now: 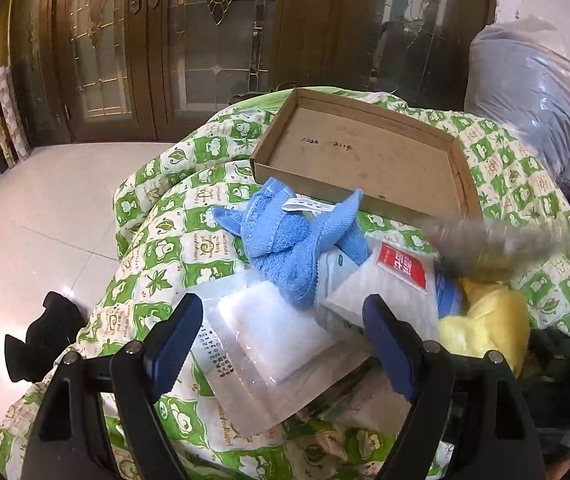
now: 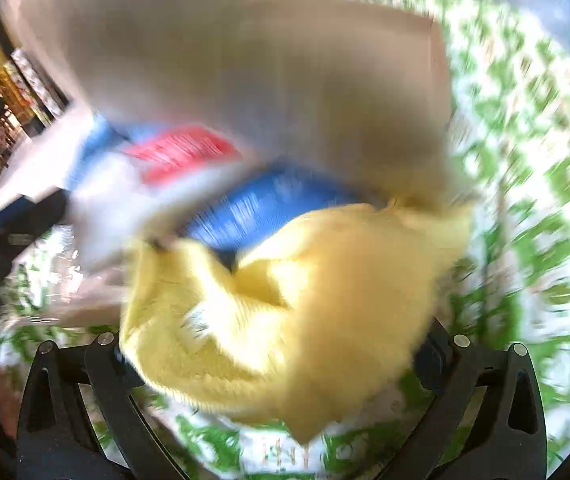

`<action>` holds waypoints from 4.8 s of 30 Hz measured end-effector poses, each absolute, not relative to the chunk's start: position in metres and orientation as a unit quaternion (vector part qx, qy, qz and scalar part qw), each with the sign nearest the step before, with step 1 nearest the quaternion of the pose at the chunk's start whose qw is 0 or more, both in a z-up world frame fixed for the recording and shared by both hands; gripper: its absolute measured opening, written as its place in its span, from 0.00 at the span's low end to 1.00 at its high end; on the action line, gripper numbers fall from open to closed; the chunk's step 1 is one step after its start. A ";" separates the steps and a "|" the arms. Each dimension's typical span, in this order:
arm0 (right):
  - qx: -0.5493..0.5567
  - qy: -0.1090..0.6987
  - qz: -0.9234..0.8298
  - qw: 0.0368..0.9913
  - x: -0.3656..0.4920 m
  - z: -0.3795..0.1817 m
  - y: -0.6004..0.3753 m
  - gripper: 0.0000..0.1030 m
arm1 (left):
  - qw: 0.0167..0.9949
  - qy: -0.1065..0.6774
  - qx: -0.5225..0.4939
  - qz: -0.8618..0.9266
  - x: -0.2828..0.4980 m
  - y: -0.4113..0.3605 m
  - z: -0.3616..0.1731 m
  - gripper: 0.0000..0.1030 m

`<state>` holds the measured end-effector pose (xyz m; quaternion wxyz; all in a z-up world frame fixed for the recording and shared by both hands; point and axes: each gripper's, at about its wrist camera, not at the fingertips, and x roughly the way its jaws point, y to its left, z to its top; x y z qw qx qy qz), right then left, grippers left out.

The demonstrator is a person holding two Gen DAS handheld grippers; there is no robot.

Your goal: Organize soft objects

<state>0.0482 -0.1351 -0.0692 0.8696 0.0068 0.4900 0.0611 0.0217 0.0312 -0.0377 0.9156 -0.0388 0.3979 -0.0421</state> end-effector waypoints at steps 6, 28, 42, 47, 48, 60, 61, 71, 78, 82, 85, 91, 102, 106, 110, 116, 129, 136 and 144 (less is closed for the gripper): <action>-0.004 0.478 0.060 0.876 -0.008 -0.066 -0.131 1.00 | 0.917 0.394 -0.042 -0.040 0.021 0.033 -0.036 0.80; 0.080 0.539 0.143 0.826 0.008 -0.012 -0.194 1.00 | 0.921 0.384 -0.026 -0.056 0.018 0.029 -0.033 0.80; 0.194 0.549 0.121 0.804 0.015 -0.035 -0.237 1.00 | 0.923 0.378 0.011 -0.073 0.015 0.013 -0.030 0.80; 0.219 0.553 0.105 0.797 0.026 -0.041 -0.240 1.00 | 0.918 0.387 0.028 -0.079 0.023 0.004 -0.027 0.80; 0.224 0.554 0.103 0.795 0.028 -0.042 -0.241 1.00 | 0.917 0.390 0.029 -0.081 0.026 0.002 -0.026 0.80; 0.214 0.563 0.088 0.793 0.036 -0.052 -0.239 1.00 | 0.901 0.411 0.056 -0.124 0.052 -0.040 -0.021 0.80; 0.214 0.563 0.086 0.794 0.037 -0.053 -0.239 1.00 | 0.901 0.412 0.063 -0.125 0.053 -0.044 -0.021 0.80; 0.253 0.564 0.076 0.782 0.056 -0.067 -0.243 0.95 | 0.887 0.434 0.086 -0.129 0.069 -0.060 -0.039 0.80; 0.310 0.584 0.086 0.746 0.068 -0.090 -0.244 0.71 | 0.882 0.450 0.058 -0.128 0.072 -0.049 -0.050 0.80; 0.353 0.592 0.092 0.718 0.069 -0.109 -0.248 0.37 | 0.881 0.449 0.065 -0.132 0.072 -0.055 -0.051 0.80; 0.349 0.573 0.096 0.735 0.065 -0.100 -0.252 0.14 | 0.880 0.449 0.075 -0.135 0.070 -0.059 -0.052 0.80; 0.281 0.527 0.084 0.798 0.060 -0.058 -0.255 0.12 | 0.876 0.452 0.091 -0.141 0.072 -0.068 -0.052 0.80; 0.283 0.536 0.096 0.789 0.061 -0.063 -0.259 0.12 | 0.850 0.503 0.069 -0.143 0.085 -0.054 -0.071 0.80; 0.278 0.539 0.098 0.789 0.063 -0.068 -0.248 0.12 | 0.848 0.506 0.040 -0.152 0.087 -0.048 -0.070 0.65; 0.275 0.531 0.099 0.795 0.060 -0.060 -0.250 0.12 | 0.840 0.515 0.015 -0.171 0.089 -0.044 -0.071 0.50; 0.272 0.515 0.101 0.807 0.052 -0.046 -0.254 0.12 | 0.850 0.499 0.000 -0.170 0.080 -0.039 -0.062 0.45; 0.247 0.480 0.104 0.835 0.052 0.002 -0.269 0.12 | 0.877 0.440 -0.015 -0.190 0.080 -0.026 0.004 0.45; 0.215 0.462 0.096 0.855 0.087 0.025 -0.271 0.12 | 0.887 0.429 -0.009 -0.173 0.117 -0.026 0.011 0.45; 0.170 0.428 0.096 0.883 0.161 0.037 -0.261 0.12 | 0.891 0.426 -0.022 -0.156 0.178 -0.025 0.010 0.45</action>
